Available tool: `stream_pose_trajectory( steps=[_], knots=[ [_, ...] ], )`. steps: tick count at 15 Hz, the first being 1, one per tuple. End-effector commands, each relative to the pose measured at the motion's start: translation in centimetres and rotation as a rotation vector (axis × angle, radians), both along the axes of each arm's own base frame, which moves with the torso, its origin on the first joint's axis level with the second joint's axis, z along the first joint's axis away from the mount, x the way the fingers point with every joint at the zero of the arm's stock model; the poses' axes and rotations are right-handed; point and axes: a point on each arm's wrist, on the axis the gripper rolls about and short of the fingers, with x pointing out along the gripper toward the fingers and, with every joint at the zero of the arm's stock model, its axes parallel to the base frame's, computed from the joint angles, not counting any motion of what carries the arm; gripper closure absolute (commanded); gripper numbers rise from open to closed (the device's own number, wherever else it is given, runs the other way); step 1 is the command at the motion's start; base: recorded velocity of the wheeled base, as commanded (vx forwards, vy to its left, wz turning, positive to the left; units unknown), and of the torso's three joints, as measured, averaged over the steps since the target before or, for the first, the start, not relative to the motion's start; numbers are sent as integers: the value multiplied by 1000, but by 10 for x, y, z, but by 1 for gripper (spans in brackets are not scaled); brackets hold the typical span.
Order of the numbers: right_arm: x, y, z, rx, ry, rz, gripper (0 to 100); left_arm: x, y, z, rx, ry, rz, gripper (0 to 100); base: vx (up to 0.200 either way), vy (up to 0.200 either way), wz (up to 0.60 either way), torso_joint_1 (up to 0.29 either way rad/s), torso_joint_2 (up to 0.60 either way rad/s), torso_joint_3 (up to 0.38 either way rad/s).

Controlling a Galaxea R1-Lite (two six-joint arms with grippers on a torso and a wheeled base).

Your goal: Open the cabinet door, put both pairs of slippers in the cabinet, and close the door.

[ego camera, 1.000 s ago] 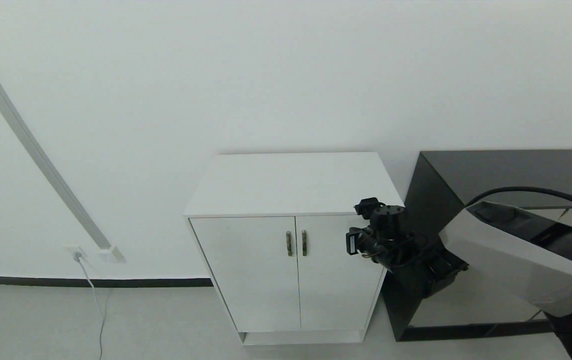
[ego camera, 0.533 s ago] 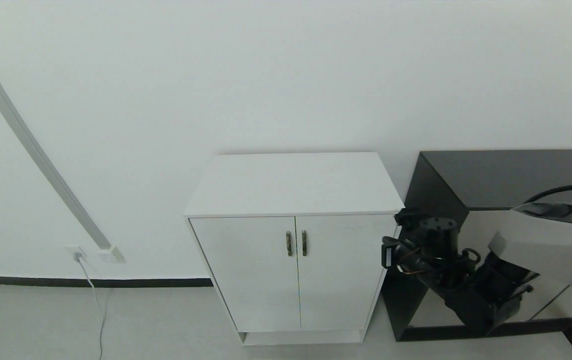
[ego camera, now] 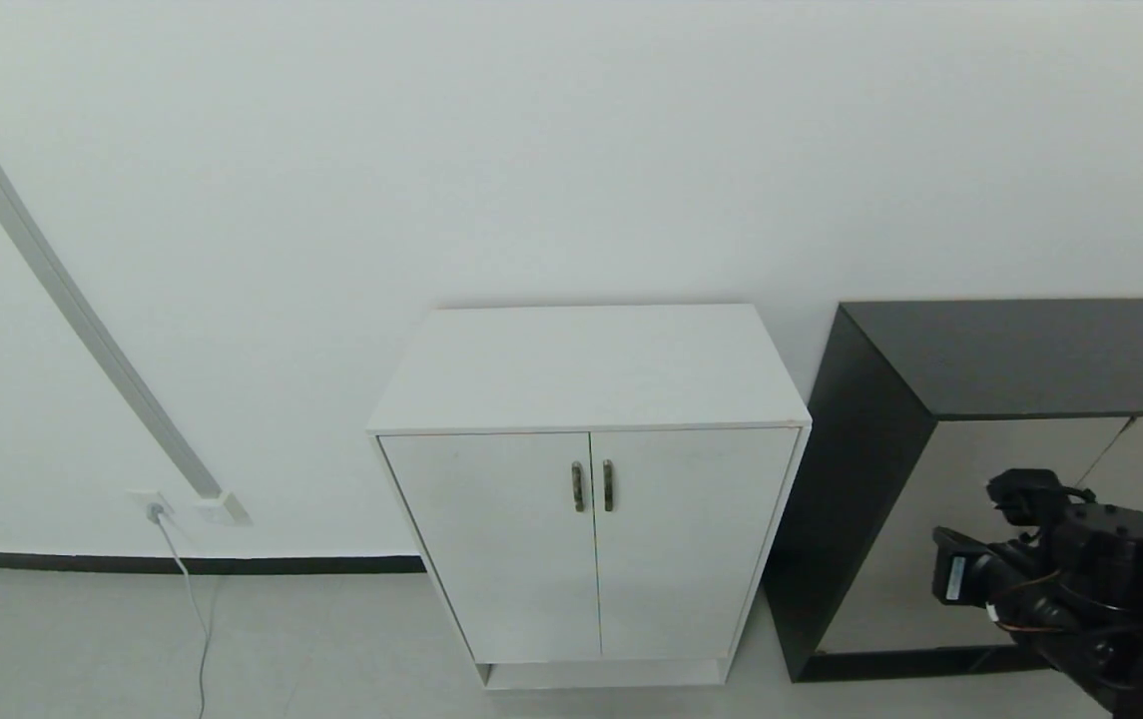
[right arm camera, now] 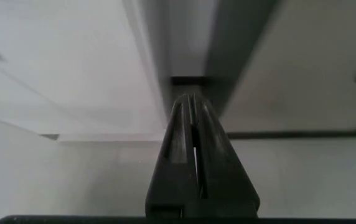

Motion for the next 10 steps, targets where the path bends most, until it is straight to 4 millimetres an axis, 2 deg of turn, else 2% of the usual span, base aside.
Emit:
stream_pose_trajectory(
  steps=[1, 3, 6, 10],
  knots=[
    [-26, -20, 17, 6, -18, -65, 100, 0, 0, 0, 0, 1, 1, 100, 0, 0, 0, 0, 0, 0],
    [-49, -27, 26, 5, -26, -92, 100, 0, 0, 0, 0, 1, -1, 100, 0, 0, 0, 0, 0, 0],
    [-61, -29, 47, 16, -107, -100, 100, 0, 0, 0, 0, 1, 1, 100, 0, 0, 0, 0, 0, 0],
    [-92, -30, 62, 16, -59, -85, 100, 0, 0, 0, 0, 1, 1, 100, 0, 0, 0, 0, 0, 0]
  ],
)
